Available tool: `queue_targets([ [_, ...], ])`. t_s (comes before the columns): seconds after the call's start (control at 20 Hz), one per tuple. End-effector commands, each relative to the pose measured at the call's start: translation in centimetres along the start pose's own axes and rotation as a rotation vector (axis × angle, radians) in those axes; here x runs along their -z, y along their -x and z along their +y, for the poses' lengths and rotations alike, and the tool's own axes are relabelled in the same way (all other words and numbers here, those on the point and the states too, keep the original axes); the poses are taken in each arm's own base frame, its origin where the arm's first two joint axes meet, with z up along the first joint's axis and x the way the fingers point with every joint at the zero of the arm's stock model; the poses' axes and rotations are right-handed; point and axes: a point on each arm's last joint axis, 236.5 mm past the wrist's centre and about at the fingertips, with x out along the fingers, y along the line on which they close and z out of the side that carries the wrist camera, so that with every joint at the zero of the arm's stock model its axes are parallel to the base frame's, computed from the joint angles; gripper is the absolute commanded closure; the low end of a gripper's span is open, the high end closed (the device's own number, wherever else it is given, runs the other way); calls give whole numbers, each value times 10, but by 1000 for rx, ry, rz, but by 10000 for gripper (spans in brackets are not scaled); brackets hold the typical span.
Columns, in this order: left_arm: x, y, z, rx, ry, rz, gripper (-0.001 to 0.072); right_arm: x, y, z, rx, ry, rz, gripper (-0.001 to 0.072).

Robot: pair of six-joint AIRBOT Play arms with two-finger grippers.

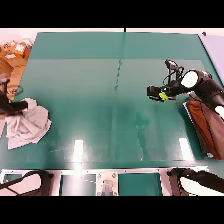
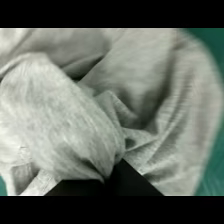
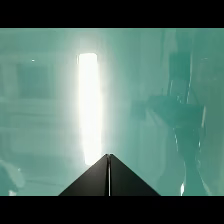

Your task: Fold the shirts.

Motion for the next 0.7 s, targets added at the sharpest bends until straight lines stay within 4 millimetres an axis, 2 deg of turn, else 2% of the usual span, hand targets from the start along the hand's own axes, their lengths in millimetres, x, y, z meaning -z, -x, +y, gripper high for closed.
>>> queue_targets([
  [0.0, -40, 80, -73, 138, -111, -191, 685, -3, 17, 1, -8, 0, -32, 700],
  [0.1, -44, 140, -142, 272, -225, -317, 685, -10, 36, -3, -14, -14, -78, 700],
  [0.2, -36, 191, -199, 368, -329, -413, 685, -14, 57, -12, -11, -37, -114, 700],
  [0.25, -29, 211, -225, 409, -377, -449, 685, -15, 65, -17, -7, -50, -124, 700],
  [0.35, -9, 235, -275, 511, -454, -486, 685, -15, 78, -27, 1, -73, -139, 700],
  [0.45, 16, 239, -321, 599, -513, -468, 685, -13, 86, -33, 8, -89, -143, 700],
  [0.5, 30, 234, -344, 633, -544, -438, 685, -12, 88, -35, 10, -94, -143, 700],
  [0.65, 74, 206, -410, 713, -637, -319, 683, -12, 88, -36, 11, -97, -140, 700],
])
